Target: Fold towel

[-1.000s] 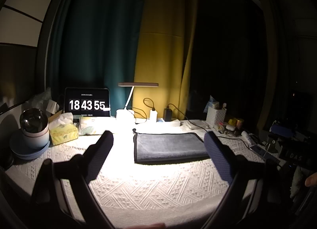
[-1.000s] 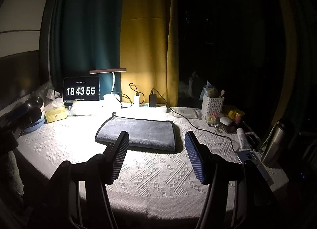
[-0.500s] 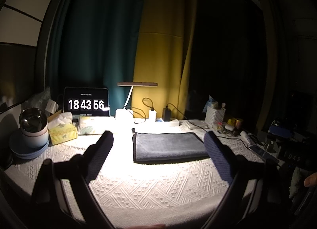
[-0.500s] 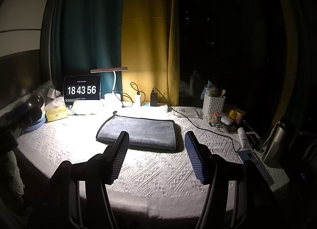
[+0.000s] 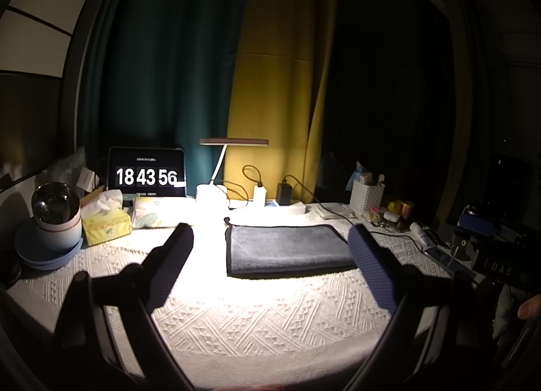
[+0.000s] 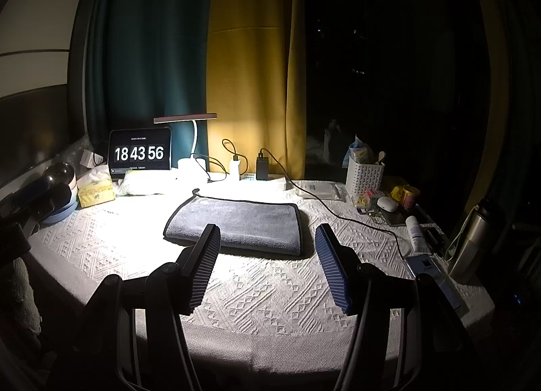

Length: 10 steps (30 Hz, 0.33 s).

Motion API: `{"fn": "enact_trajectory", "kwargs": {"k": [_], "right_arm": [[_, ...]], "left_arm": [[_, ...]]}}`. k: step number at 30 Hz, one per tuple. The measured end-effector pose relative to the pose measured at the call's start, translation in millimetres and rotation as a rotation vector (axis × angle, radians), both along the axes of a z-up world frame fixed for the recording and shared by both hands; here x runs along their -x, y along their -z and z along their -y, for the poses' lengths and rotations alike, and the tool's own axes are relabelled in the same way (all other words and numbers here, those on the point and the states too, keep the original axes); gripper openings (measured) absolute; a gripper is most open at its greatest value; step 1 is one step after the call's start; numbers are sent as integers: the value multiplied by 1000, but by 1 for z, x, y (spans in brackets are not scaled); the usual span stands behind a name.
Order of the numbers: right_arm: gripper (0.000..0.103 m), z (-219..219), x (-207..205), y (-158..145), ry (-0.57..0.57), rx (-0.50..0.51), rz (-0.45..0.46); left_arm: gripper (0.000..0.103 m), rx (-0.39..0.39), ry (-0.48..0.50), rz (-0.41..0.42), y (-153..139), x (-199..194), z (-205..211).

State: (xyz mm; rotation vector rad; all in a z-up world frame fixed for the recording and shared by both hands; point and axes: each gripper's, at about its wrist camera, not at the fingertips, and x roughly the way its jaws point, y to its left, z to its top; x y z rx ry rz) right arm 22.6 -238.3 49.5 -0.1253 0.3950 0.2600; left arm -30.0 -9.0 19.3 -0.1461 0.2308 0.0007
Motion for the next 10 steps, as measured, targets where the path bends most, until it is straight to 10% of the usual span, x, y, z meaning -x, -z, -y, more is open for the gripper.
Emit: {"fn": "enact_trajectory", "kwargs": {"k": [10], "right_arm": [[62,-2,-5,3,-3,5,-14]], "left_arm": [[94,17,19,-13,5,-4,-1]]}}
